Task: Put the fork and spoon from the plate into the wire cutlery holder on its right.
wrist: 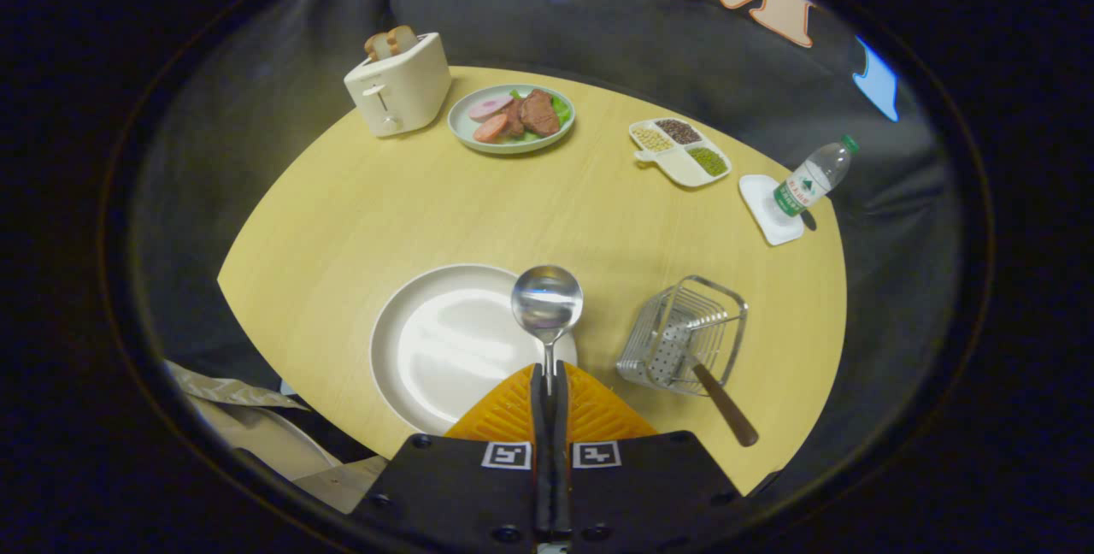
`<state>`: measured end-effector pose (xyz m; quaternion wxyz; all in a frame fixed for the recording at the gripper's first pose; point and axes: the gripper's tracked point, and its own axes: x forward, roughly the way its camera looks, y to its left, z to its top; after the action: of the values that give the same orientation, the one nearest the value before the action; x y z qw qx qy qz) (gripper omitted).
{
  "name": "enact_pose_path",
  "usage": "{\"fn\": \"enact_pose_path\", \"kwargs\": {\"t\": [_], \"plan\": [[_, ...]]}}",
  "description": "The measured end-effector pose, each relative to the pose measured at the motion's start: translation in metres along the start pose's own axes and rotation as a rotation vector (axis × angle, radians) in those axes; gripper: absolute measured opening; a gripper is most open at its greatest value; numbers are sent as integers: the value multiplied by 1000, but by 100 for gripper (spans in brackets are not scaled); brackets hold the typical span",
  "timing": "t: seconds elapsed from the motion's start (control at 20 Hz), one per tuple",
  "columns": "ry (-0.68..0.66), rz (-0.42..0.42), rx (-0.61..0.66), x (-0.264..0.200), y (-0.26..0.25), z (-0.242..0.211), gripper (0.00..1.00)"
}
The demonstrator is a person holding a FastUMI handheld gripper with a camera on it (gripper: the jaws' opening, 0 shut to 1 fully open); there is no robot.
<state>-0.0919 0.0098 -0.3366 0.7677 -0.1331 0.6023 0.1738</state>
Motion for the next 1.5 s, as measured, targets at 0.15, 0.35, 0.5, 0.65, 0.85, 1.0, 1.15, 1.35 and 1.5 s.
{"fn": "enact_pose_path", "kwargs": {"t": [0.15,0.35,0.5,0.65,0.85,1.0,1.15,1.35,1.5], "plan": [[3,-21,1,-8,-19,3,4],[37,-59,-17,-14,-50,3,4],[80,-81,-25,-11,-70,-1,4],[130,-95,-29,-4,-85,-8,4],[186,-114,-36,9,-98,-18,4],[191,-124,-32,14,-103,-18,6],[182,-111,-12,17,-102,-17,8],[157,-102,12,14,-100,-13,13],[128,-109,27,10,-102,-10,14]]}}
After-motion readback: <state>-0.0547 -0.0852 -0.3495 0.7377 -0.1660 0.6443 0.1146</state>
